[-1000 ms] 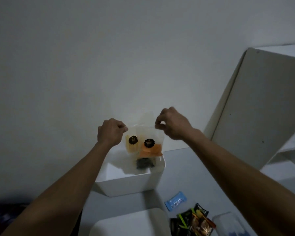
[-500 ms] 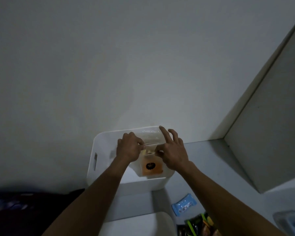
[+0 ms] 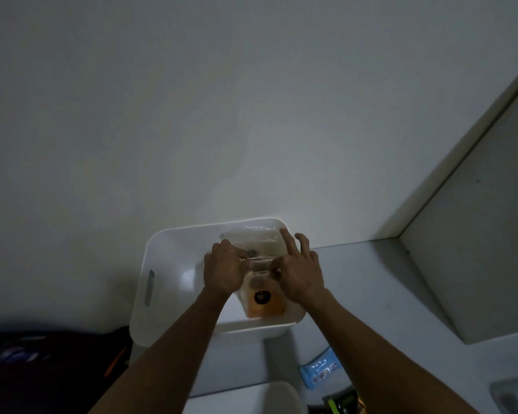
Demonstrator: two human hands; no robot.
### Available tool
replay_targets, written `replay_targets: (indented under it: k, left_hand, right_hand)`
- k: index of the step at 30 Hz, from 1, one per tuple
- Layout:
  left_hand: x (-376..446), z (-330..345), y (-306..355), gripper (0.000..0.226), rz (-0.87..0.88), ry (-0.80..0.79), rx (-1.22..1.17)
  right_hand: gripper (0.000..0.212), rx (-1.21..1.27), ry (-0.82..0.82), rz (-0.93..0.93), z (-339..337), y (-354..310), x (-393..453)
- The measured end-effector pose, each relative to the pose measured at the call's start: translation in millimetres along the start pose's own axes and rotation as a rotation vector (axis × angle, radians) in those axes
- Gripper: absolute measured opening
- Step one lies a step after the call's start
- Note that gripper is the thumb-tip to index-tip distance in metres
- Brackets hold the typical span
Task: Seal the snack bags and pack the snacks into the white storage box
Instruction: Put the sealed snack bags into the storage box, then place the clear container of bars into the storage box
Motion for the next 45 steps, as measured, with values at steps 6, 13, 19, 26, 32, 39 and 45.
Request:
replay_targets:
  k: [6,13,19,26,32,39,45]
  left_hand:
    - [-8,-9,-7,0.03,-0.015,0.034,-0.071]
    - [-42,-54,-1,0.034,-0.001,0.118,-0.252]
    - [-88,-79,49,0.028,0.126,0.206,-0.403]
    - [-154,-36,116,0.026,0.194,0.088,-0.537]
    - [-198,11,180,0.028,0.235,0.027,-0.56]
    - [-255,96,301,0.03,0.185,0.018,-0.628]
    - [-314,192,411,0.045,0.102,-0.085,-0.624]
  right_hand:
    - [0.025,0.035,0.105,-0.009,-5,2,-2]
    - [0.03,0.207,0.161,0.08,-51,9,-41]
    - [0.027,0.308,0.222,0.2,-104,42,-115]
    - [0.026,0.357,0.206,0.333,-124,112,-222]
    - [0.025,0.425,0.239,0.439,-119,190,-305]
    - [0.025,0.472,0.302,0.564,-95,334,-380]
    - [0.042,0.507,0.277,0.616,-43,443,-425]
Point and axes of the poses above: each hand's wrist, its own x-axis towards the middle knuckle, its own z-axis out of the palm, y = z × x, the point moved 5 cm from there along x, towards the middle knuckle, and after that the axes turned 1 degree about z, right-handed, at the moved point
